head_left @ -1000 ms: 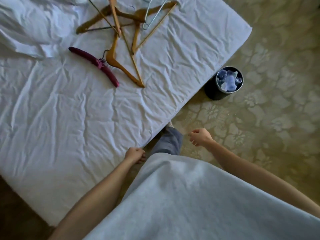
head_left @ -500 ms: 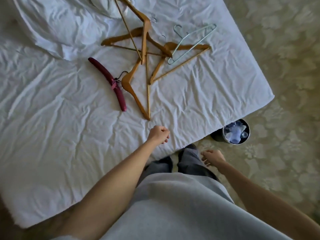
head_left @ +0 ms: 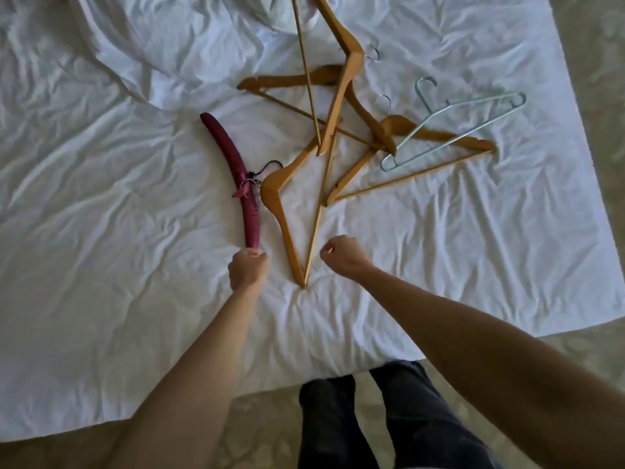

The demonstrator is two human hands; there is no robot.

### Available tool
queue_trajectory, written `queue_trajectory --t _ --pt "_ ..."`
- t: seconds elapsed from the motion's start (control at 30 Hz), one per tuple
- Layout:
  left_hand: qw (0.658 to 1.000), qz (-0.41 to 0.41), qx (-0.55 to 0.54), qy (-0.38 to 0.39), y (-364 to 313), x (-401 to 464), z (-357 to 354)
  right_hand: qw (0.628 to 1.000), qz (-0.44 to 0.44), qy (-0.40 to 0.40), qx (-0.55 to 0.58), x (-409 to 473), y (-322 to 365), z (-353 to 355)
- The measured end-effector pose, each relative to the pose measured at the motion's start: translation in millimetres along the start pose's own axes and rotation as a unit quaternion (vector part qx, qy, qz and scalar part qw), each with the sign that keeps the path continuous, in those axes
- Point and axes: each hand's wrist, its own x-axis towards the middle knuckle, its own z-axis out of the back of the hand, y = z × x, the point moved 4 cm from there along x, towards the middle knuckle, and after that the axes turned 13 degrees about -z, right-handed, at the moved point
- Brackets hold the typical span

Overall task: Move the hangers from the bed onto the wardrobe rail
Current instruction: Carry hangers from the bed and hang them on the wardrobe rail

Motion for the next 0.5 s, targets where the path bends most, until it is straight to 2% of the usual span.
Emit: queue_trajectory --t 0.1,0.2,0.27,0.33,0.5 --pt "0.998 -0.009 0.030 -0.053 -13 51 -1 0.989 0.076 -0.107 -0.068 45 69 0" --pt "0.993 -0.045 0.075 -0.080 -16 101 -12 0.941 0.200 -0.210 -0.172 91 131 1" --pt "0.989 -0.066 0.111 -0.078 -19 126 -22 0.903 0.243 -0.240 -0.259 121 156 -1" --pt "0.985 -0.076 0.129 -0.080 -20 144 -32 0.884 0.248 -0.248 -0.310 149 165 -5" --pt "0.983 -0.120 0.075 -0.115 -8 165 -36 0.854 0.312 -0.306 -0.283 166 158 -5"
